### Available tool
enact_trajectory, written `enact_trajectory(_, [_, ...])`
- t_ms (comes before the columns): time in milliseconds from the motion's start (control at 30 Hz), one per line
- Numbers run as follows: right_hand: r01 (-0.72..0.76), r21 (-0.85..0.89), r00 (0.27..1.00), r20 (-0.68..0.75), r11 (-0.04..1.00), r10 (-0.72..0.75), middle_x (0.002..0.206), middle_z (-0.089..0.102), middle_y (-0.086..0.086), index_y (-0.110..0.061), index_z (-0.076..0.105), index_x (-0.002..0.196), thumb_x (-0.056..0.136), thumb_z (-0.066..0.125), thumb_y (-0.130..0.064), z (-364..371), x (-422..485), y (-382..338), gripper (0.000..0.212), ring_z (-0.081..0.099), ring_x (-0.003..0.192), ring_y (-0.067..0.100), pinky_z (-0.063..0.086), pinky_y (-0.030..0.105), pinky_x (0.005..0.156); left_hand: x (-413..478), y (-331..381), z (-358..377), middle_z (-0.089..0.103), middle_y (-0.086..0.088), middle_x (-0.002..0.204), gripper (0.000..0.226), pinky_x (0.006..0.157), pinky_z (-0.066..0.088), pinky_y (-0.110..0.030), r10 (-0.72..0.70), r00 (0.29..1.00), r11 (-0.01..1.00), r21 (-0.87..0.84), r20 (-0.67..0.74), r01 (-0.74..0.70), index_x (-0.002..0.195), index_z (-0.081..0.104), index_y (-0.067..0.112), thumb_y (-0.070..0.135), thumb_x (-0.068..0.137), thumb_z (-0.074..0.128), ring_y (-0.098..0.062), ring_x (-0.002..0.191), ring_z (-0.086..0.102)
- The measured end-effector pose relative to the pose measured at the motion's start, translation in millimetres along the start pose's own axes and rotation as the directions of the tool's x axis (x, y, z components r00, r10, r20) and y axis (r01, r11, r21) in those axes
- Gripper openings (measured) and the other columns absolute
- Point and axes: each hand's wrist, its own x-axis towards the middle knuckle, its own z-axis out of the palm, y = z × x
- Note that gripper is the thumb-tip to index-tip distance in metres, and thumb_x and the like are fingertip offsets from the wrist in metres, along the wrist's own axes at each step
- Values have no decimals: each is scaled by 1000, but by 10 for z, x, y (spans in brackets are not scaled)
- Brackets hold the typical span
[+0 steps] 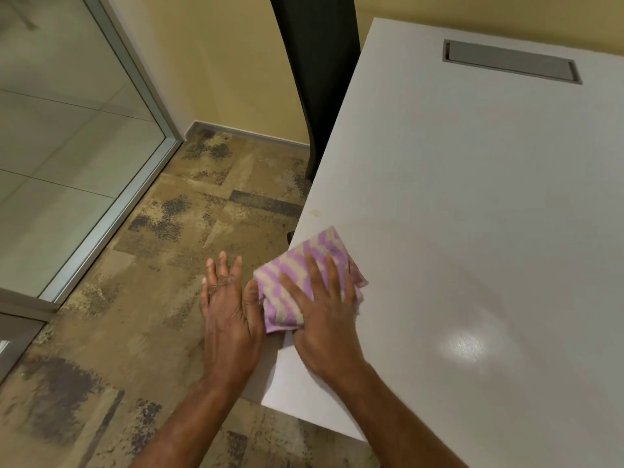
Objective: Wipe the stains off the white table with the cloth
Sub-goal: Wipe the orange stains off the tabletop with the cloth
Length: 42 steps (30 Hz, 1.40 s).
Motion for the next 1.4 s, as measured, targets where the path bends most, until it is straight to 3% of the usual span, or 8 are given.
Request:
enact_trajectory(167, [-13,-102,1000,4,995,13,171,17,3,-42,20,158,81,72,-59,-45,-569,191,95,11,157,35,22,68,119,-4,-11,31,11,2,170,58,129,3,-42,-30,999,999,17,24,30,159,28,19,42,106,26,-5,157,-6])
enact_trajectory(333, [-200,-65,976,-98,978,193,169,25,2,-38,37,153,77,78,-36,-287,-652,435,87,16,156,35,22,62,120,18,-18,121,11,1,170,60,129,0,-37,-14,998,1000,20,68,12,158,29,18,45,105,24,-7,157,-7])
enact_trajectory(533, [-405,-52,911,-102,913,399,166,29,17,-32,44,153,88,51,-56,-336,102,543,70,24,150,51,23,71,116,154,-26,195,10,3,170,58,127,-5,-27,37,990,999,30,133,-41,158,30,20,44,106,26,-5,157,-7])
enact_trajectory(600, [-405,-103,914,-84,908,398,166,26,20,-33,39,156,89,44,-63,-298,335,559,73,22,150,53,19,71,117,219,-17,234,9,4,171,59,127,-5,-29,58,986,998,30,155,-63,159,29,21,47,106,23,-5,157,-8])
enact_trajectory(800, [-363,-192,932,-69,912,356,166,23,23,-22,38,158,79,79,-47,-176,787,563,92,18,151,54,7,70,117,502,65,361,10,0,171,60,129,3,-40,186,965,975,84,184,-204,159,28,19,46,106,22,-9,158,-7])
enact_trajectory(967, [-338,-227,937,12,913,350,172,-1,16,-17,16,163,87,67,-37,-140,1136,466,94,-3,156,47,3,70,121,670,96,444,9,-2,171,59,128,0,-39,231,954,956,135,193,-259,160,25,16,42,108,23,-12,158,-7])
enact_trajectory(1233, [-173,-192,983,23,966,181,161,38,17,-29,44,153,82,54,-48,-87,1179,467,75,30,148,50,20,74,114,714,160,412,13,5,170,54,129,4,-38,115,987,993,-37,108,-112,159,29,20,36,108,27,-5,157,-3])
enact_trajectory(1400, [-62,-244,998,-11,968,61,160,42,13,-27,46,151,89,36,-50,-51,591,486,67,38,146,44,32,70,112,709,179,313,15,8,169,54,126,-2,-24,70,995,995,-73,69,-65,158,32,21,36,106,31,-3,157,-2])
